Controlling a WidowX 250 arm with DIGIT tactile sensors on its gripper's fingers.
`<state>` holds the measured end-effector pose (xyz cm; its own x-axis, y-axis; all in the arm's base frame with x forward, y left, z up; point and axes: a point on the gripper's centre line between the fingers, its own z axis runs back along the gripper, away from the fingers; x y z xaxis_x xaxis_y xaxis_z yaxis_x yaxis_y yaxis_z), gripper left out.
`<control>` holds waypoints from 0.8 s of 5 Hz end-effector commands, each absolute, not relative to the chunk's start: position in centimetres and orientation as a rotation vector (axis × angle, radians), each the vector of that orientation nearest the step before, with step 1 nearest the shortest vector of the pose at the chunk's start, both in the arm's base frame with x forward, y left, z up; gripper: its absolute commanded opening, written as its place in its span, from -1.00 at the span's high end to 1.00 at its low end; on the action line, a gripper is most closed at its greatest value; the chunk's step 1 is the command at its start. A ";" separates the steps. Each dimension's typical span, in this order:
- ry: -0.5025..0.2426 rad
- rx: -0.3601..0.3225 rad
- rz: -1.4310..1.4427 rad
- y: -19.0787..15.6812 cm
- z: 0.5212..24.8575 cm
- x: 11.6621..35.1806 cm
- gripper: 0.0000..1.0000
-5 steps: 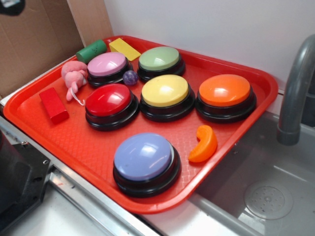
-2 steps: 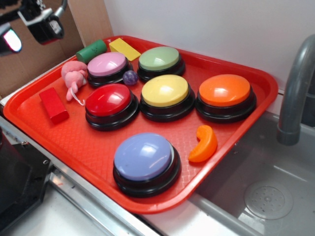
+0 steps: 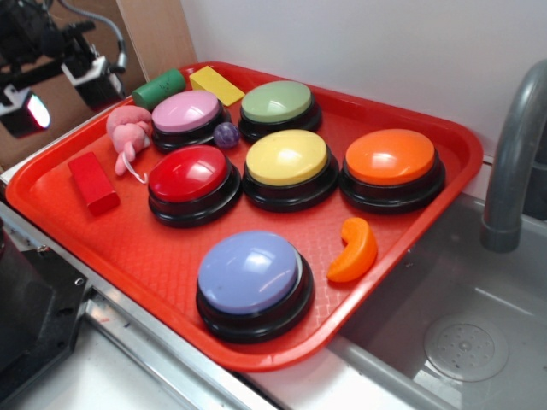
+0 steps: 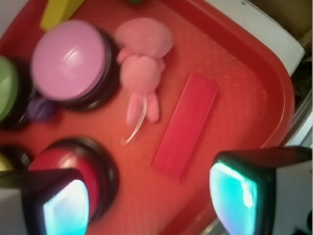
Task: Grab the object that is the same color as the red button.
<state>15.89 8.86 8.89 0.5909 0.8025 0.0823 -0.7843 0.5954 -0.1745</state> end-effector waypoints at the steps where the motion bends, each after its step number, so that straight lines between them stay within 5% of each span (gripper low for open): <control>1: -0.198 -0.012 1.109 11.3 4.3 15.9 -1.00; 3: -0.194 -0.016 1.129 11.8 1.7 16.1 -1.00; 4: -0.210 -0.016 1.126 11.7 1.5 16.0 0.62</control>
